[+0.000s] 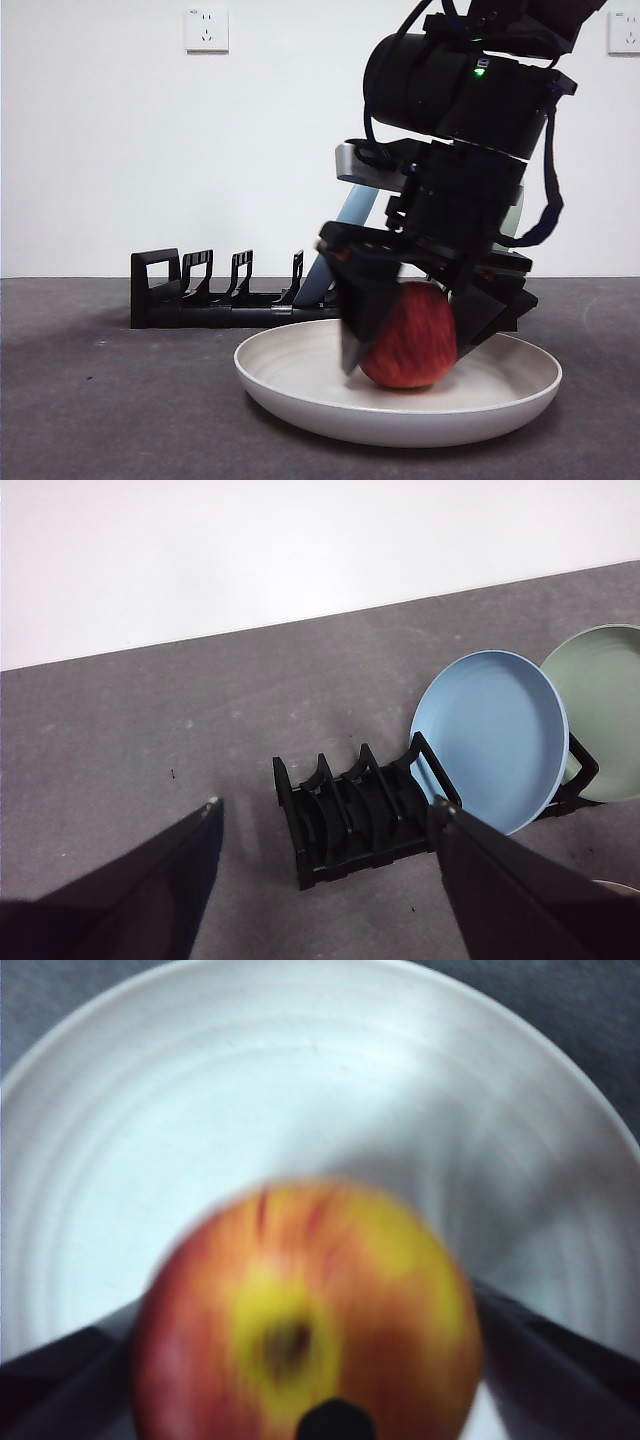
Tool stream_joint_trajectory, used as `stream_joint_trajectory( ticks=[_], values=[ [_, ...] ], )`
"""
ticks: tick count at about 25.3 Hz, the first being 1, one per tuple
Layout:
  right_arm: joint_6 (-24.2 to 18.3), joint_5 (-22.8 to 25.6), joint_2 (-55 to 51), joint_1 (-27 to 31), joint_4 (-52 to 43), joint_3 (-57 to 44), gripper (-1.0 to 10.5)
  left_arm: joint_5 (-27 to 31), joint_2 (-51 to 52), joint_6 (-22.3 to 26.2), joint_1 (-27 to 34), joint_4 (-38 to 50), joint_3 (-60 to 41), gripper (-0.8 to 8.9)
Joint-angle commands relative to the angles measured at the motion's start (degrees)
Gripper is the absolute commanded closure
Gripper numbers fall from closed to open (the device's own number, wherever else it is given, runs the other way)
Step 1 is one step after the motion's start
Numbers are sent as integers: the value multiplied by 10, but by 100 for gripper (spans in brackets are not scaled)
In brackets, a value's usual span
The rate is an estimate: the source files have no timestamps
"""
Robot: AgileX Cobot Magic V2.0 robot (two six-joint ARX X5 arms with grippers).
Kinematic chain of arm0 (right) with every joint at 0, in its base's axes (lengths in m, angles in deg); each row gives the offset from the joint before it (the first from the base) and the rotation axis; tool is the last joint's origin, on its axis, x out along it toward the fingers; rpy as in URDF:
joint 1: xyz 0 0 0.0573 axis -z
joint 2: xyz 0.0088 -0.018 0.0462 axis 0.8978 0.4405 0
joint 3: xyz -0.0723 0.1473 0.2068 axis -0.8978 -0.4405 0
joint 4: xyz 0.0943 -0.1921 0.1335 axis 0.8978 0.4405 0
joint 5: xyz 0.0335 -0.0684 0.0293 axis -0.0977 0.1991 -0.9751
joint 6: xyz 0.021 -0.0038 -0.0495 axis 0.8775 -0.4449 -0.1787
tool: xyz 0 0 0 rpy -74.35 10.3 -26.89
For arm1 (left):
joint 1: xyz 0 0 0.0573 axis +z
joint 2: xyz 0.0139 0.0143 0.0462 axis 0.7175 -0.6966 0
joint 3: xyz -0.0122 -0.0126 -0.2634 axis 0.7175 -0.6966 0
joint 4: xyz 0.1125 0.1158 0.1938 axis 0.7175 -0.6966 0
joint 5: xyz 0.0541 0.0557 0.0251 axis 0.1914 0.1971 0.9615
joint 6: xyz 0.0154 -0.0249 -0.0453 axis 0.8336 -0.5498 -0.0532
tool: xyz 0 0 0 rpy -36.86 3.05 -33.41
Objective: Take the yellow plate from the plate rack,put the plate on the table,take the apple from the table,put the apple in the plate
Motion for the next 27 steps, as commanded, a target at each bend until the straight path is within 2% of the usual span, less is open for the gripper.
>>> stream_joint_trajectory(
  ticks=[1,7,15,16,18,19,20,22,23,27],
  values=[
    [6,0,11,-1,5,-5,341,-1,2,7,1,-1,-3,469],
    [6,0,-22,-1,5,11,348,-2,2,7,1,-2,-3,469],
    [-10,11,-125,1,4,40,358,-50,1,18,0,-1,-3,471],
    [-10,21,-141,2,4,41,382,-57,1,19,0,-1,-3,472],
    [-16,46,-178,6,4,41,538,-72,1,23,0,-1,-3,483],
    [-22,56,-195,8,5,41,624,-76,1,27,0,-1,-3,528],
    [-31,67,-215,11,5,41,742,-84,1,33,0,-2,-3,627],
    [-44,77,-248,17,6,41,897,-94,1,40,0,-1,-3,787],
    [-50,80,-269,22,7,41,966,-101,1,45,0,-1,-3,829],
    [-55,80,-357,59,18,41,962,-106,-1,51,0,-1,-3,822]
  ],
)
